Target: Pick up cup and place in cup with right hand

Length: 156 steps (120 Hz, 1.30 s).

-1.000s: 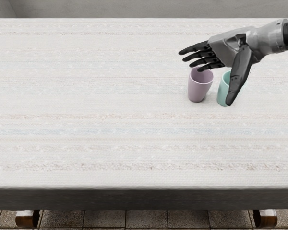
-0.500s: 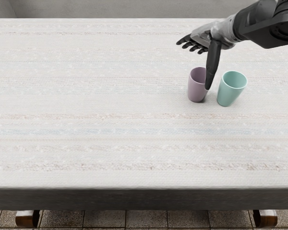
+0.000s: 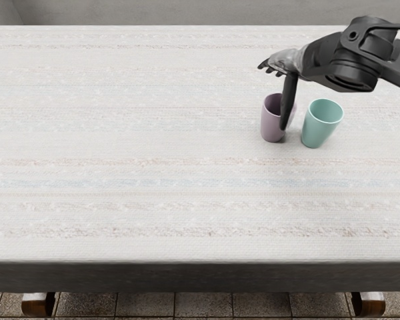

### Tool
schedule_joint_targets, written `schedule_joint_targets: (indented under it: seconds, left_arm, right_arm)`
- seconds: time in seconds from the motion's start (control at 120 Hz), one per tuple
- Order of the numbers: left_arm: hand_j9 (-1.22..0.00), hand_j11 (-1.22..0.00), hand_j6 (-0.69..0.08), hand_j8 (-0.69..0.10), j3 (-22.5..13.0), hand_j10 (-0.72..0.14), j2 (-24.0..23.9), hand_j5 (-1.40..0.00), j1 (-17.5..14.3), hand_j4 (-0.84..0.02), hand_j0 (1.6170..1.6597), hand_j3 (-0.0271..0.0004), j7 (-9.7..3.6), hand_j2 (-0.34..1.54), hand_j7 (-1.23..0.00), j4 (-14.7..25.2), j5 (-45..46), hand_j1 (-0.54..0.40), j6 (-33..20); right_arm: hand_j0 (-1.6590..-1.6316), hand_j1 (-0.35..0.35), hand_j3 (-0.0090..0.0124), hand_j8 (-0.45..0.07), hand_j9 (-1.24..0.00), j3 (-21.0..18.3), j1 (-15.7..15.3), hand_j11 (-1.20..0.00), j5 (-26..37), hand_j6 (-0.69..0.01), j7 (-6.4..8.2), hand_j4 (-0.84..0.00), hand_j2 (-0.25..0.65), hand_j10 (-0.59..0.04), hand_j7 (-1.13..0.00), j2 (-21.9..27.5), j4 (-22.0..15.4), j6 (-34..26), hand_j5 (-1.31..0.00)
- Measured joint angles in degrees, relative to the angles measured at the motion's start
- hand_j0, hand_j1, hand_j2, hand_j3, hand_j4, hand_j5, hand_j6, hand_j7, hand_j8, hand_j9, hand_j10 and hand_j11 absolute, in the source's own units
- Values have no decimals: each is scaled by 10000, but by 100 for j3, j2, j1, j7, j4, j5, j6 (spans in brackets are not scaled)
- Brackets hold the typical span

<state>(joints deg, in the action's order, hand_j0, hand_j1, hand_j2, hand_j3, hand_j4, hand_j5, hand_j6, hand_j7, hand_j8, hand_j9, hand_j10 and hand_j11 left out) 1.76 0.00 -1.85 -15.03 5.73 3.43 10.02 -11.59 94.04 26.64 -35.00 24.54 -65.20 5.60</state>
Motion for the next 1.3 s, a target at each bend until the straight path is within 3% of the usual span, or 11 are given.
schedule_joint_targets:
  seconds: [0.358,1.067,1.3]
  left_arm:
    - [0,0,-6,-5,0,-4,0,-1,-35,-4,16581,0,0,0,0,-1,0,3491,0]
    - [0,0,-5,-5,0,-4,0,-1,-105,-4,16581,0,0,0,0,-2,0,3491,0]
    - [0,0,-5,-5,0,-4,0,-1,-105,-4,16581,0,0,0,0,-2,0,3491,0]
  right_arm:
    - [-16581,-2373,0,-965,-1220,-39,-403,-1219,261,-974,0,-961,-179,-955,-1218,-366,497,-419,-1221]
    - [-16581,-2765,0,-639,-797,-43,-970,-796,518,-649,0,-635,-112,-629,-794,-1172,1854,-405,-798]
    - [-16581,-2233,0,-1084,-1374,-46,-1027,-1373,600,-1093,0,-1079,-200,-1073,-1371,-1370,2034,-429,-1375]
